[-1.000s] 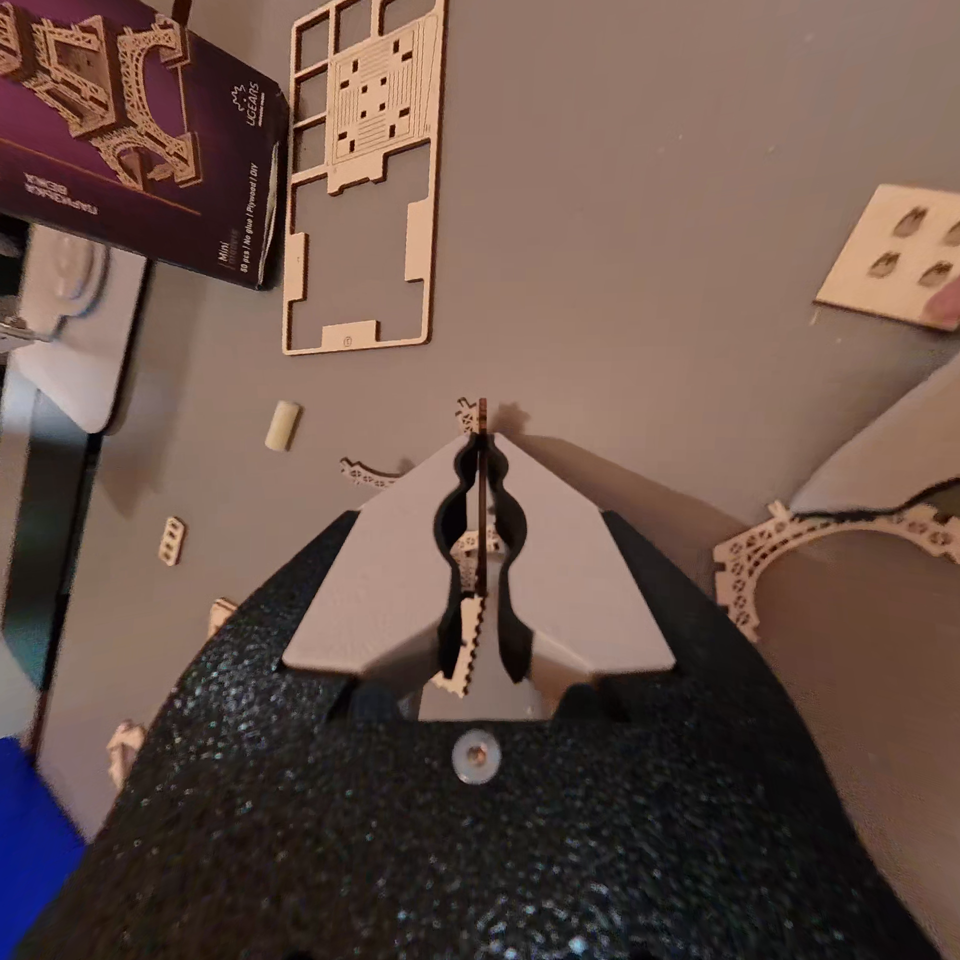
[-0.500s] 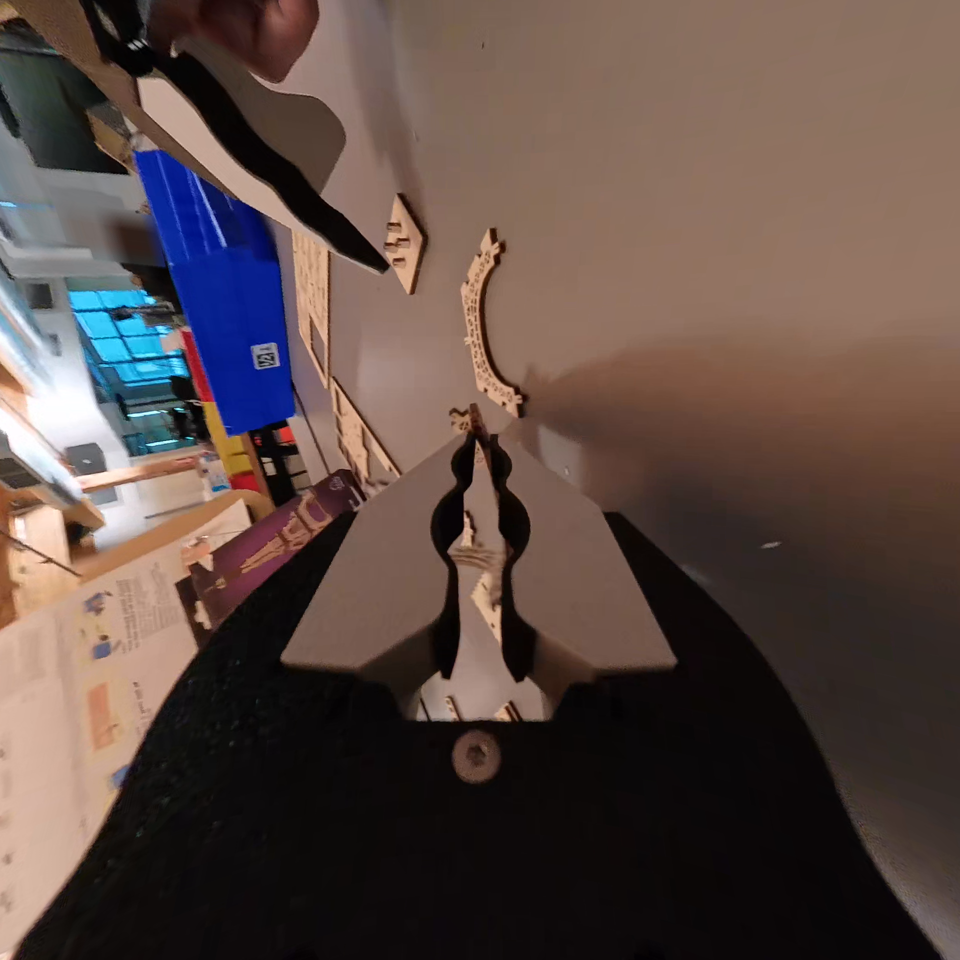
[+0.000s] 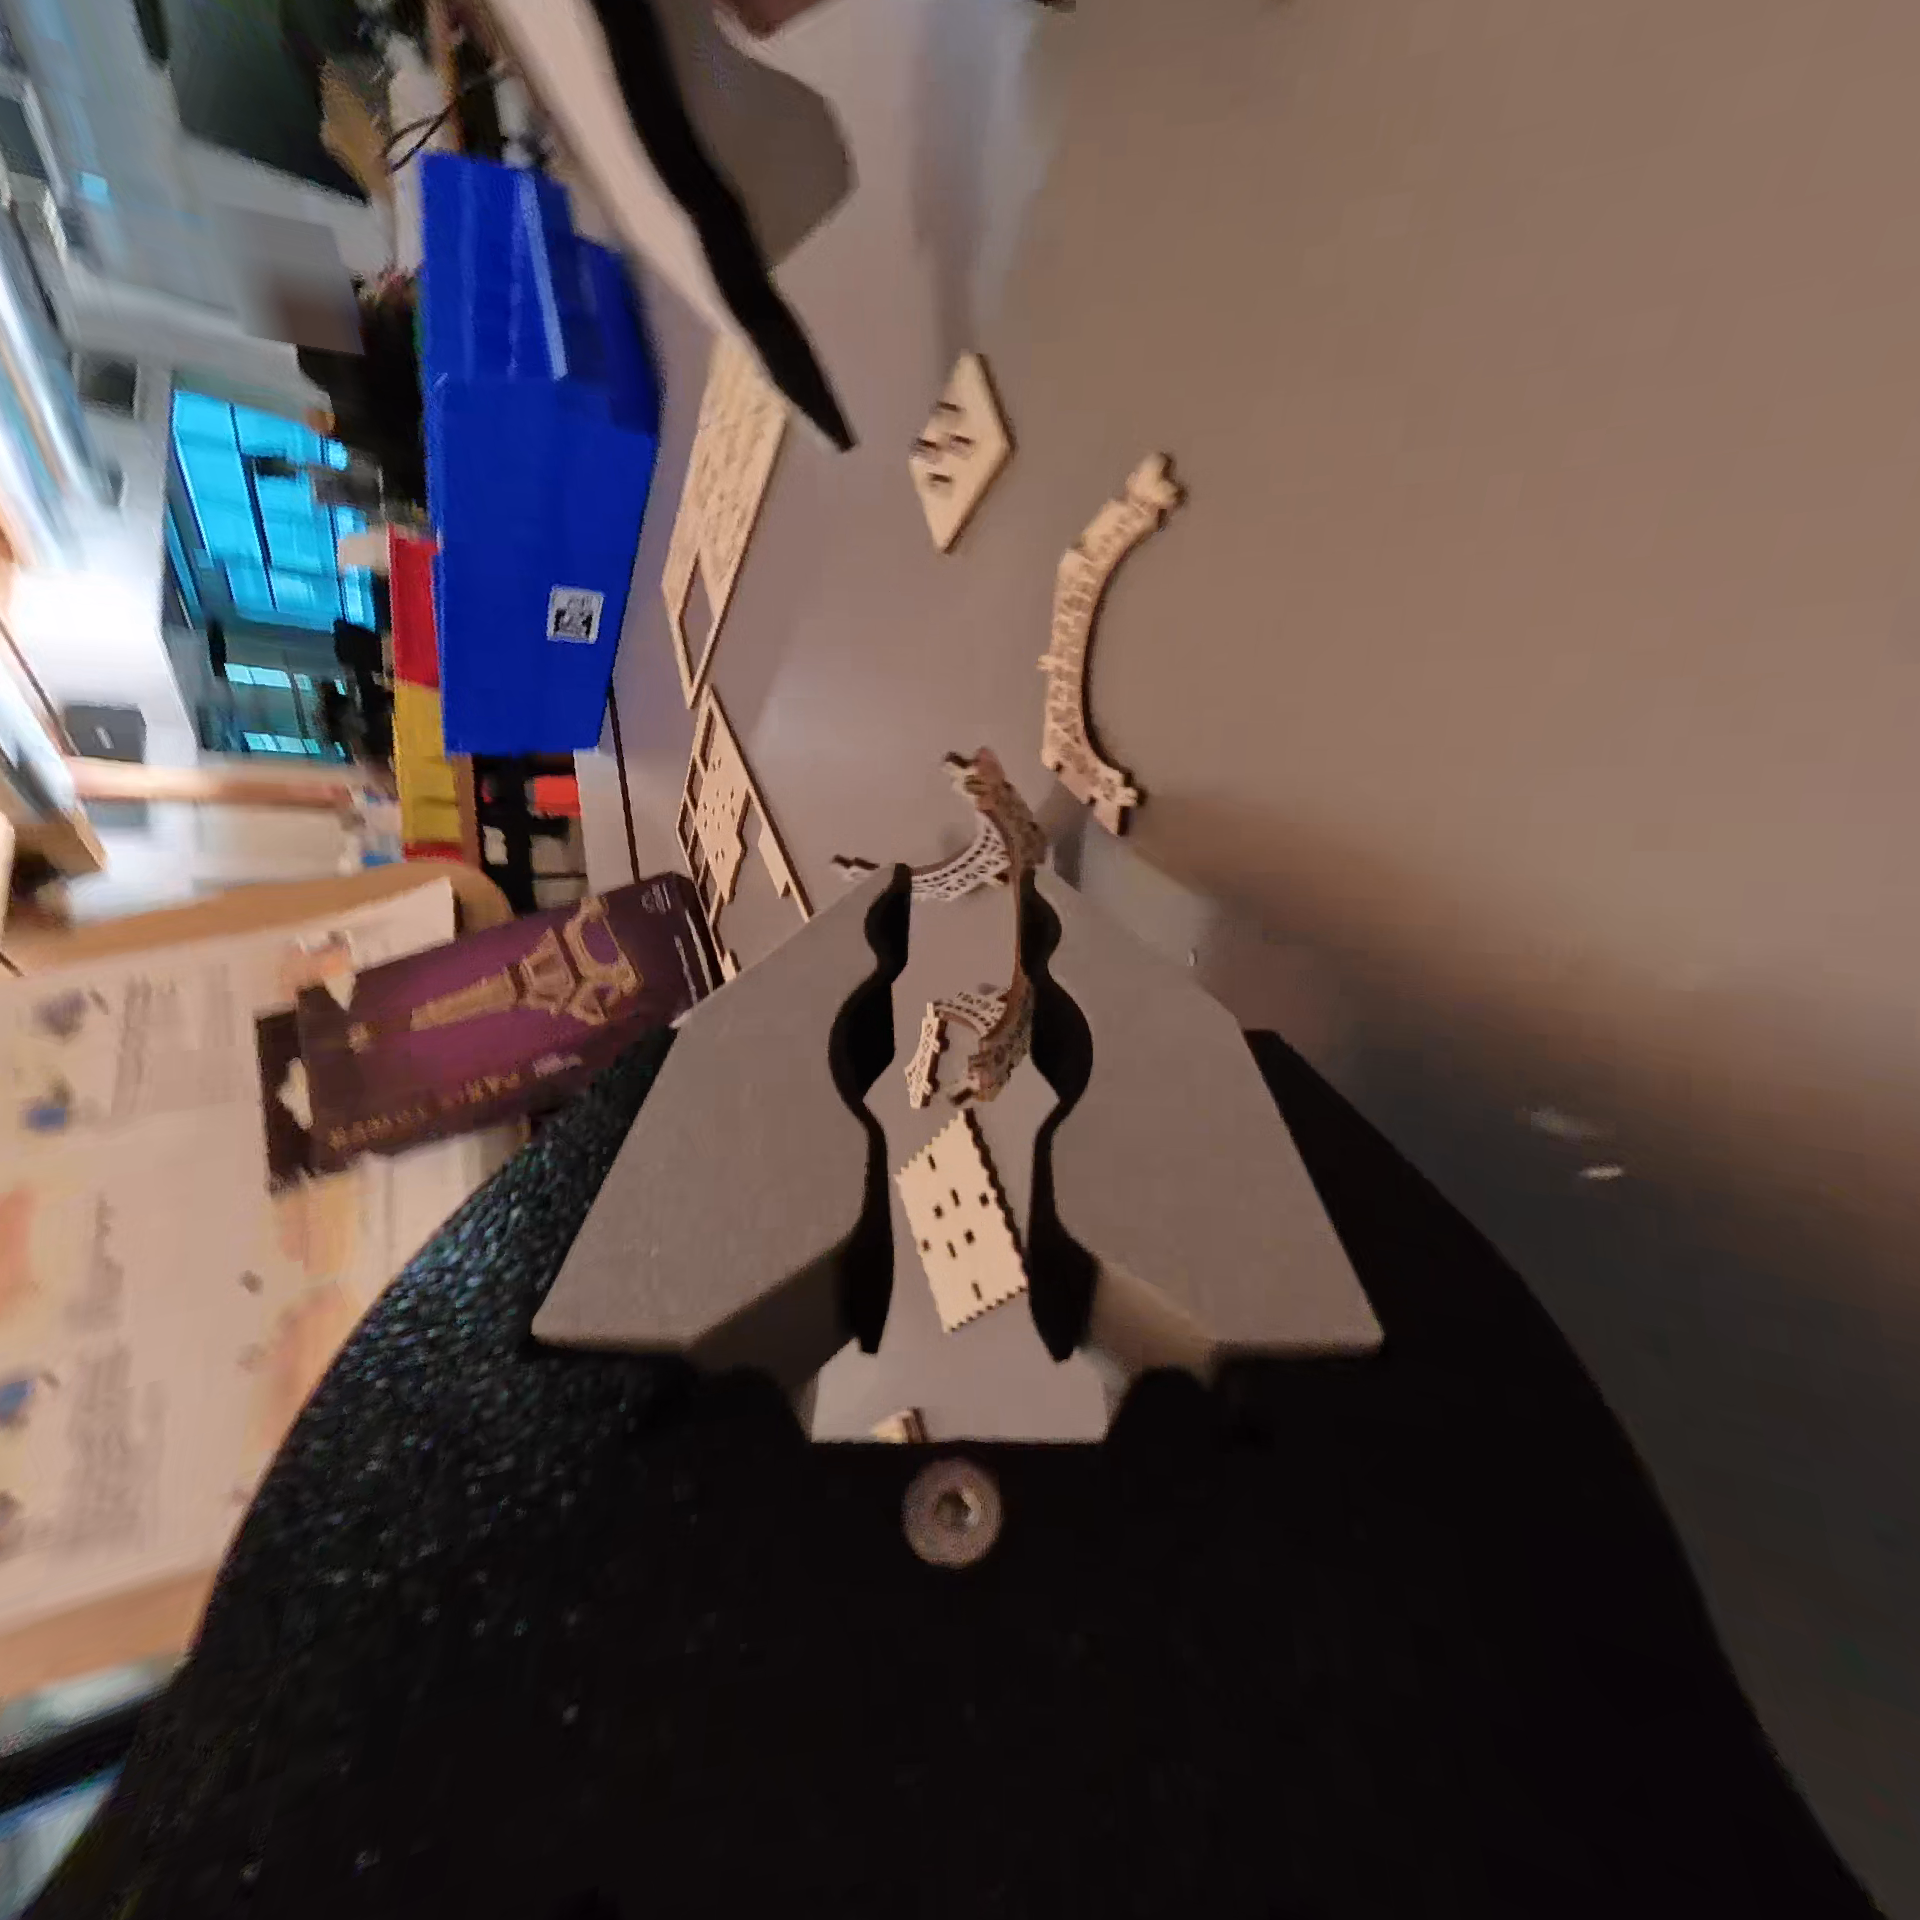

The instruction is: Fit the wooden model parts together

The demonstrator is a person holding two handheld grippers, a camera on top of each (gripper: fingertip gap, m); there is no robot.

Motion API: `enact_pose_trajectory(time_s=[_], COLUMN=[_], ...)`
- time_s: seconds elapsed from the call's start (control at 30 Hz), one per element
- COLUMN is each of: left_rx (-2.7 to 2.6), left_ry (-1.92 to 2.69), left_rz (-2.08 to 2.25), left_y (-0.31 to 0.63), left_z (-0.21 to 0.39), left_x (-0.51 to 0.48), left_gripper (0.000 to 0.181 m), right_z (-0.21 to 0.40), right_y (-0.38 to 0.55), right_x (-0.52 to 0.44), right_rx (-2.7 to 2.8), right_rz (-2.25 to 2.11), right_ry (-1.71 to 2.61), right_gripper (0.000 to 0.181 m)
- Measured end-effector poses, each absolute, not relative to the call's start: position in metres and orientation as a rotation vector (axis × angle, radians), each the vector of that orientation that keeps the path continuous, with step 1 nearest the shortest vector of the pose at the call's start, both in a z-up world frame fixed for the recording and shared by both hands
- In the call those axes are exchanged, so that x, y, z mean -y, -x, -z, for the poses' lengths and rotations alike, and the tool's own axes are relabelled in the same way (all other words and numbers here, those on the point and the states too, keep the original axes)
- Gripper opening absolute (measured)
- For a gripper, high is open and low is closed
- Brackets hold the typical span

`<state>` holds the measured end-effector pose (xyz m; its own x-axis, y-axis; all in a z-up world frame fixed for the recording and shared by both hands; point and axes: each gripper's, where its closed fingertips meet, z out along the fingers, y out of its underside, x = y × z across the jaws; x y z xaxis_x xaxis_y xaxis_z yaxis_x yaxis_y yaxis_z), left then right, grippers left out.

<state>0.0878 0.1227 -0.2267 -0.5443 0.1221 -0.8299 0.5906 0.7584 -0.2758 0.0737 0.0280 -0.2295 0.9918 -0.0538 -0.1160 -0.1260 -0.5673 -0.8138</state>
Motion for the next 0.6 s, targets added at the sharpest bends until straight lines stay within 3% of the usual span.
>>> enact_pose_trajectory(time_s=[0.07, 0.17, 0.3, 0.6], left_rx=[-2.119, -2.071, -2.126, -2.259], left_ry=[-0.302, 0.282, 0.886, 1.036], left_rz=[0.828, 1.073, 1.167, 0.847], left_y=[-0.086, -0.093, -0.083, -0.095], left_z=[0.211, 0.182, 0.194, 0.236], left_x=[-0.123, -0.124, -0.113, -0.1], left_gripper=[0.028, 0.018, 0.025, 0.016], right_z=[0.229, 0.226, 0.222, 0.24], right_y=[-0.076, -0.079, -0.073, -0.065], right_x=[-0.025, -0.026, -0.041, -0.046], right_rx=[-0.129, -0.136, -0.114, -0.072], right_rz=[-0.086, -0.062, -0.074, -0.08], right_ry=[2.173, 2.161, 2.139, 2.226], right_gripper=[0.09, 0.09, 0.087, 0.088])
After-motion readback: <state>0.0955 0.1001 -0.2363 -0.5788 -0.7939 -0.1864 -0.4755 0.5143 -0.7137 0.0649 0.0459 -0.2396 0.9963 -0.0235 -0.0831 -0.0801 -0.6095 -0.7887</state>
